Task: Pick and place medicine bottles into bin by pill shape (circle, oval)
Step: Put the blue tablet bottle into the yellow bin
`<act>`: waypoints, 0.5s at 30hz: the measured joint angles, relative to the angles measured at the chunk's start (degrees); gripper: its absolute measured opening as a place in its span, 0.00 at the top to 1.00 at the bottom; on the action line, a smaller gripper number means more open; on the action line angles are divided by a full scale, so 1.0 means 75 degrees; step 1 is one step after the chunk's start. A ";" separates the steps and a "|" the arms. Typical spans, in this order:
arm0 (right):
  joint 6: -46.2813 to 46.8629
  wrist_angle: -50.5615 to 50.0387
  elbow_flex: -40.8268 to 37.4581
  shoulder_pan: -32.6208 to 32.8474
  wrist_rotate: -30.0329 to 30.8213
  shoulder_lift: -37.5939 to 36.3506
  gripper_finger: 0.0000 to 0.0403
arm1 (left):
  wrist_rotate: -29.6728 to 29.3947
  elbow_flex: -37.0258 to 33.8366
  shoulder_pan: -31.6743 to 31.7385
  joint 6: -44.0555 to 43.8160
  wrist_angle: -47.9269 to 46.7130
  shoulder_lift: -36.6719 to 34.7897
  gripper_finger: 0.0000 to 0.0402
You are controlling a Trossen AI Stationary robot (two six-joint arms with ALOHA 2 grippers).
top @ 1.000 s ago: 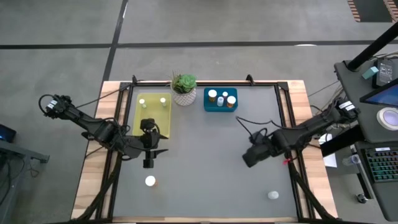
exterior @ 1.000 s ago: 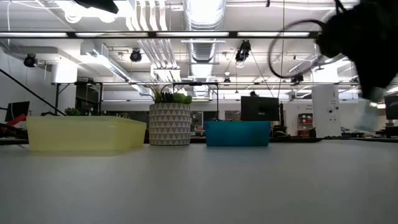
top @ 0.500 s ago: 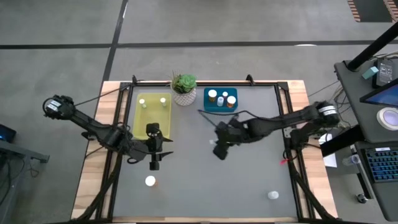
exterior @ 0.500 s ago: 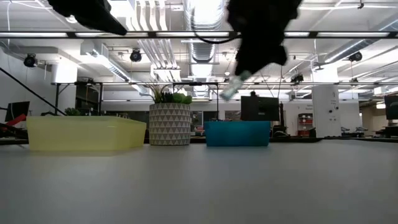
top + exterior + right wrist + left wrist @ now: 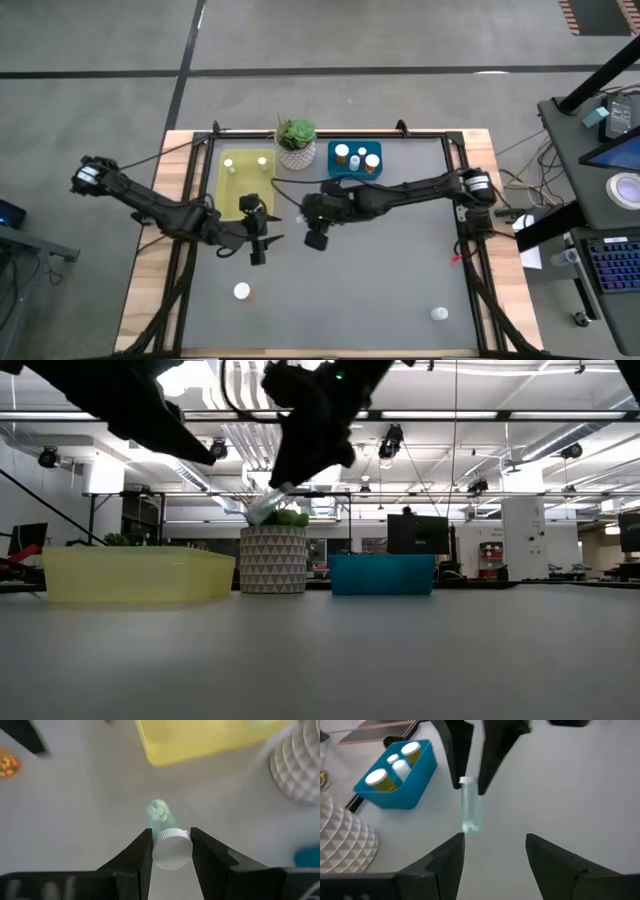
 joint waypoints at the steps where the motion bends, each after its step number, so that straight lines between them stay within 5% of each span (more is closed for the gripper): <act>1: -0.0138 -0.0018 0.0160 -0.0007 -0.0007 0.0090 0.72 | -0.0003 -0.0027 0.0077 -0.0003 0.0011 0.0031 0.51; 15: -0.1339 -0.0027 0.1312 -0.0055 -0.0321 0.0578 0.72 | 0.0002 -0.0123 0.0910 0.0293 0.0364 0.0889 0.51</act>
